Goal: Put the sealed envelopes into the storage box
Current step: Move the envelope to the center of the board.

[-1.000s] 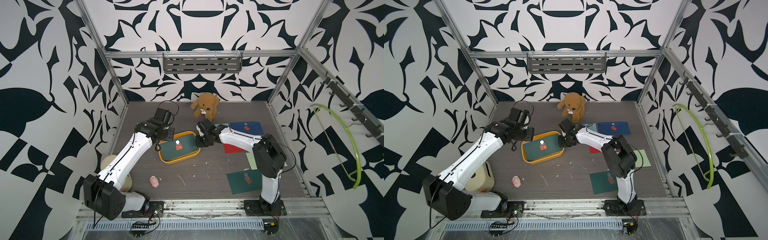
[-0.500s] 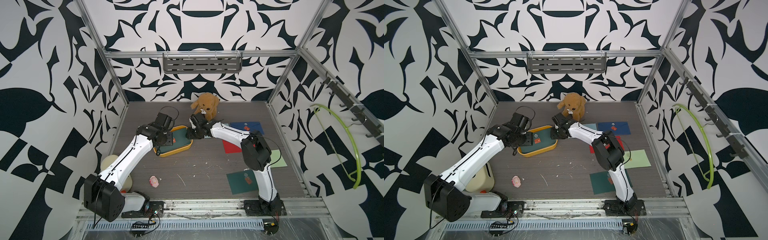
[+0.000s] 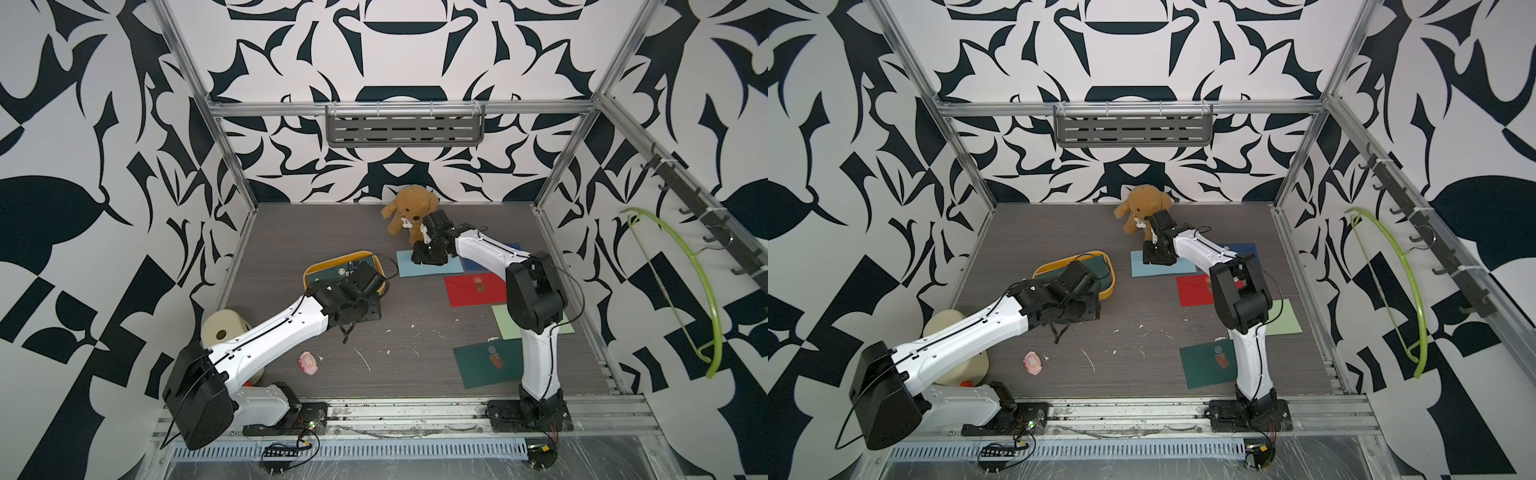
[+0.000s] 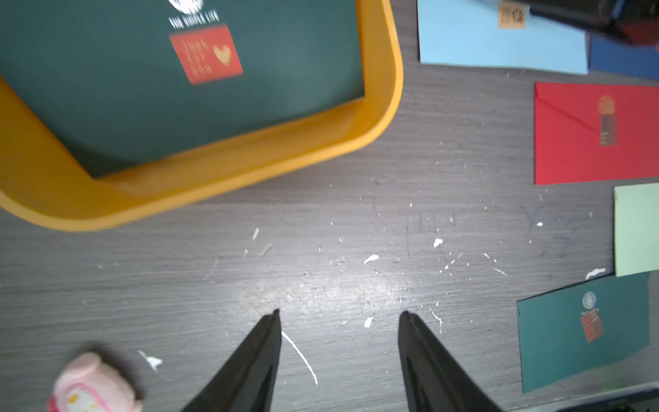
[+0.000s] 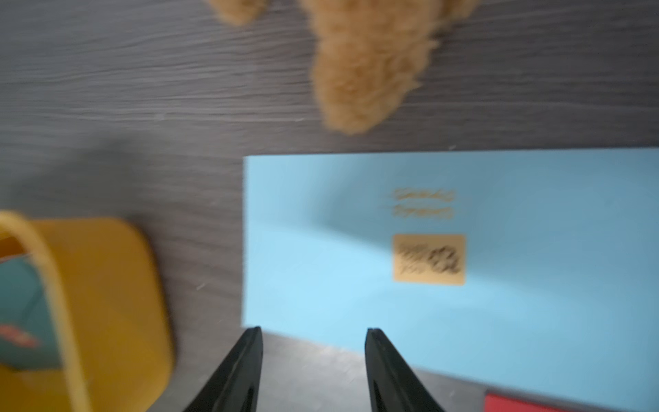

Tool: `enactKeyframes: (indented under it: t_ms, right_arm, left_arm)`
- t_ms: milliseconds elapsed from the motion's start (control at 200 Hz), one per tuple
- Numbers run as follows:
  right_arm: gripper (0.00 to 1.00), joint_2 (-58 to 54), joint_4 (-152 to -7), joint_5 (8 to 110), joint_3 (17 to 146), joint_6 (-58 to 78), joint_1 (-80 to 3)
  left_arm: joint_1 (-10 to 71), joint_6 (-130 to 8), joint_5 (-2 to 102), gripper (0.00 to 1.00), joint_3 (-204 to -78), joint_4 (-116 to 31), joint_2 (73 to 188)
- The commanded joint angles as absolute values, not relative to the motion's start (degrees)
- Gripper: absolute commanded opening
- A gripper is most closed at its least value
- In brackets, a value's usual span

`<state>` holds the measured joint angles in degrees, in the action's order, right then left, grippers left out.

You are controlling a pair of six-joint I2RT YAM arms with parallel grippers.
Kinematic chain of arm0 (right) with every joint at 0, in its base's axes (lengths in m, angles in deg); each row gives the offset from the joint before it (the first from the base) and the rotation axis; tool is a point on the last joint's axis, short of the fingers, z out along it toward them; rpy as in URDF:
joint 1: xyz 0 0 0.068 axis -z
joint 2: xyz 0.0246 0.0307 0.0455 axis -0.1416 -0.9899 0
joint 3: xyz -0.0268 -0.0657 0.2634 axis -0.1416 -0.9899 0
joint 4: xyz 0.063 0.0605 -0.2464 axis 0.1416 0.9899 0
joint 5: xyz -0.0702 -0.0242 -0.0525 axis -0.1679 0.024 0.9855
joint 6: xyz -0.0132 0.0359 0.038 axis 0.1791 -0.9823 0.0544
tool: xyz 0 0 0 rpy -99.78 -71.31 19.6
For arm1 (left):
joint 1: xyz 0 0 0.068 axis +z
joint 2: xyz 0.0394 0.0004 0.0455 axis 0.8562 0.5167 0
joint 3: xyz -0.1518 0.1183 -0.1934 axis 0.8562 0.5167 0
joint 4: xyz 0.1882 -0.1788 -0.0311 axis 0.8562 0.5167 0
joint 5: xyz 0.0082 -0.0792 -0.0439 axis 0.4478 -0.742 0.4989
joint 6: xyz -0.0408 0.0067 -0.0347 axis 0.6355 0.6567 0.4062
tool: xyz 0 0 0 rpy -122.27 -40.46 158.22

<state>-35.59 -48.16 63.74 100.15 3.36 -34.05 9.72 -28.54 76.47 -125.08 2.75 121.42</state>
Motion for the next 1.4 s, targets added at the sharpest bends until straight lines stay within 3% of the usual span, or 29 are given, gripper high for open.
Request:
enactKeyframes:
  t_ms: [0,230,510,860,1070,1195,1394]
  right_arm:
    - [0.52,-37.4,-44.7,65.5,106.6,8.1,-35.2]
    - [0.52,-41.7,-44.1,67.5,109.4,12.4,-35.2]
    - [0.49,-38.3,-46.6,64.3,98.8,16.1,-37.0]
    - [0.48,-31.4,-50.9,64.9,86.4,16.4,-45.0]
    - [0.47,-26.7,-53.0,66.4,79.0,10.8,-51.2]
    - [0.46,-24.2,-54.4,66.0,75.0,6.4,-52.5]
    - [0.45,-22.5,-54.1,67.0,73.2,3.0,-56.2]
  left_arm:
    - [6.9,-22.9,79.1,0.59,-124.0,0.3,123.1]
    - [3.8,-20.4,77.7,0.6,-122.7,-0.4,126.7]
    - [4.4,-16.9,77.6,0.61,-116.3,-4.5,124.0]
    - [14.3,-18.9,73.9,0.62,-113.9,-8.4,121.8]
    - [14.5,-20.2,65.7,0.63,-114.2,-11.2,126.5]
    - [15.0,-19.6,66.2,0.64,-110.2,-14.8,125.5]
    - [22.2,-28.4,67.4,0.65,-112.2,-11.0,126.1]
